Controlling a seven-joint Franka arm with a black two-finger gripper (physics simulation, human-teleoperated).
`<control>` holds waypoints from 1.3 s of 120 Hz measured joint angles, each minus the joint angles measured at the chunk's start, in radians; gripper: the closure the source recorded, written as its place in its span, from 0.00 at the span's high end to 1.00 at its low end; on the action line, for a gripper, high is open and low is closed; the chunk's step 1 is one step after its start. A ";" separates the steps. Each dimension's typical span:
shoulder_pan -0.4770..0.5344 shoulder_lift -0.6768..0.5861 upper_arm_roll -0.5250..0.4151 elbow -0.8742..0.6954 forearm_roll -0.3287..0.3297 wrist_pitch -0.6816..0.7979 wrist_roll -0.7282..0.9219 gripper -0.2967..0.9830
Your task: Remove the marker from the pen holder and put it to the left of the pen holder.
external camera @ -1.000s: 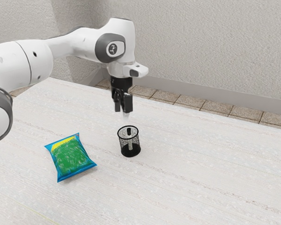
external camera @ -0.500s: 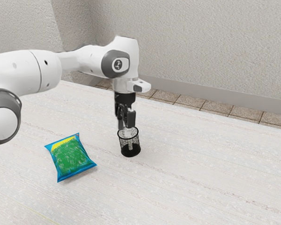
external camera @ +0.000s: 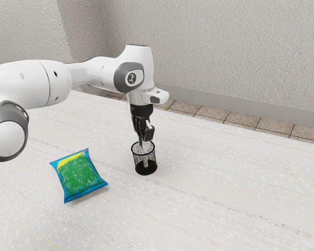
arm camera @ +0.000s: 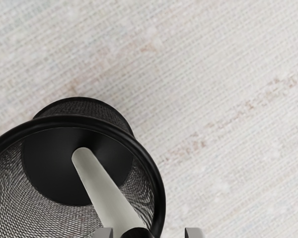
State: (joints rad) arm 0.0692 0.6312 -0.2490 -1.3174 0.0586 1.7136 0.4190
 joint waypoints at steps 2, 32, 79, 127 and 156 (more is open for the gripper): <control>0.000 0.000 0.000 0.000 0.000 0.002 0.000 0.32; 0.000 -0.002 0.002 -0.001 0.012 0.031 -0.005 0.17; -0.014 -0.098 0.011 -0.001 0.047 0.021 -0.012 0.15; -0.004 -0.127 0.135 0.137 0.089 -0.004 -0.012 0.15; 0.028 0.044 0.153 0.263 0.087 0.002 -0.009 0.15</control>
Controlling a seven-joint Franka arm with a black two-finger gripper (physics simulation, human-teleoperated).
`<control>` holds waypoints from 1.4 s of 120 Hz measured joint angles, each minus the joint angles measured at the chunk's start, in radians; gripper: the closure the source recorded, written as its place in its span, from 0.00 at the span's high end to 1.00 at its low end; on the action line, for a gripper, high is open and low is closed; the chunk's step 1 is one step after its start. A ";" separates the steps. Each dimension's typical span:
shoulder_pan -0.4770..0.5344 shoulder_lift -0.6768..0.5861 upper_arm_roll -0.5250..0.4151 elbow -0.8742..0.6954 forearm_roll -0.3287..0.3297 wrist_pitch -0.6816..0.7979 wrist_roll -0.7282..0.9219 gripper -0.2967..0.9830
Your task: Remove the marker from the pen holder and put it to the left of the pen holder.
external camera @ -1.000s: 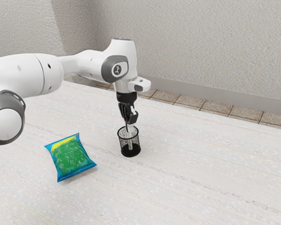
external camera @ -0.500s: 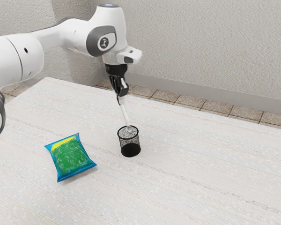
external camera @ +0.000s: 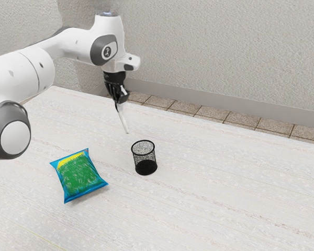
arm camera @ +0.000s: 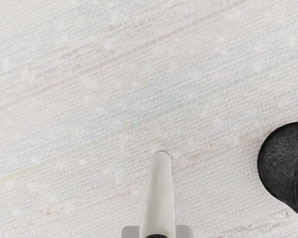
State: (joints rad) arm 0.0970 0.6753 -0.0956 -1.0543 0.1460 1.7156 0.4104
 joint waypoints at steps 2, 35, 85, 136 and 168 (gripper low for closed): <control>0.004 0.005 0.000 0.003 0.000 0.001 0.000 0.15; 0.066 0.084 -0.003 0.011 -0.028 0.040 0.009 0.15; 0.100 0.118 0.002 -0.003 -0.130 0.097 0.041 0.60; -0.002 -0.334 -0.006 -0.369 -0.118 0.077 0.059 0.75; -0.058 -0.480 -0.056 -0.416 -0.101 -0.029 0.066 0.76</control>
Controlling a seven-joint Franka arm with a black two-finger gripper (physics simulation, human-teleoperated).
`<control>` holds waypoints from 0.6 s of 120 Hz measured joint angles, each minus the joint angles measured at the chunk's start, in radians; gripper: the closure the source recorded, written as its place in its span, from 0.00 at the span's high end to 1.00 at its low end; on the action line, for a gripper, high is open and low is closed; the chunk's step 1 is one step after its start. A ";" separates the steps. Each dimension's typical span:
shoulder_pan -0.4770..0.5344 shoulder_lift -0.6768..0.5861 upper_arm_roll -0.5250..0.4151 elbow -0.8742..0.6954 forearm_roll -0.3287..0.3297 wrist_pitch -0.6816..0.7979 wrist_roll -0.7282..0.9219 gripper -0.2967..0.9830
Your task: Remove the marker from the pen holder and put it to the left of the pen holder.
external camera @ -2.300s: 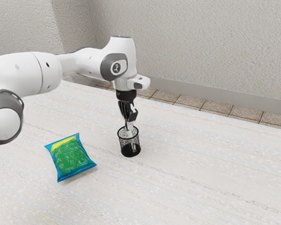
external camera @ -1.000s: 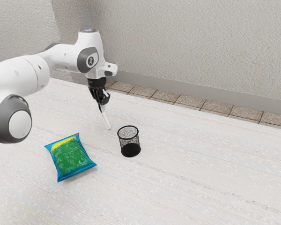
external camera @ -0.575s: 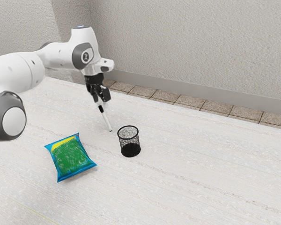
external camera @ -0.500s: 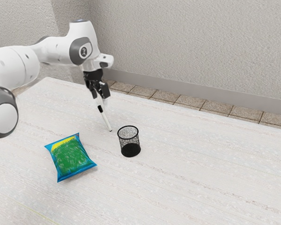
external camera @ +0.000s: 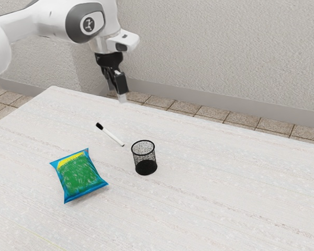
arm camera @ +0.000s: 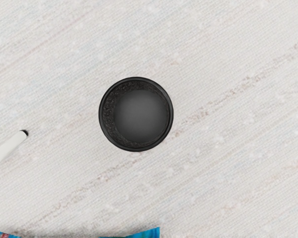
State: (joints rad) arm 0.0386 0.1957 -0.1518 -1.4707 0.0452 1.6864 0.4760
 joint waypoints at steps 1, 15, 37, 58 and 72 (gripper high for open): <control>0.000 -0.001 0.000 0.001 0.000 -0.003 0.000 0.76; 0.000 -0.033 -0.025 0.007 0.023 -0.036 0.002 0.76; 0.003 -0.088 -0.028 0.020 0.049 -0.071 0.005 0.77; 0.002 -0.091 -0.027 0.021 0.073 -0.089 0.006 0.77; 0.002 -0.091 -0.026 0.021 0.078 -0.095 0.007 0.77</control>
State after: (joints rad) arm 0.0402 0.1049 -0.1780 -1.4500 0.1227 1.5919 0.4834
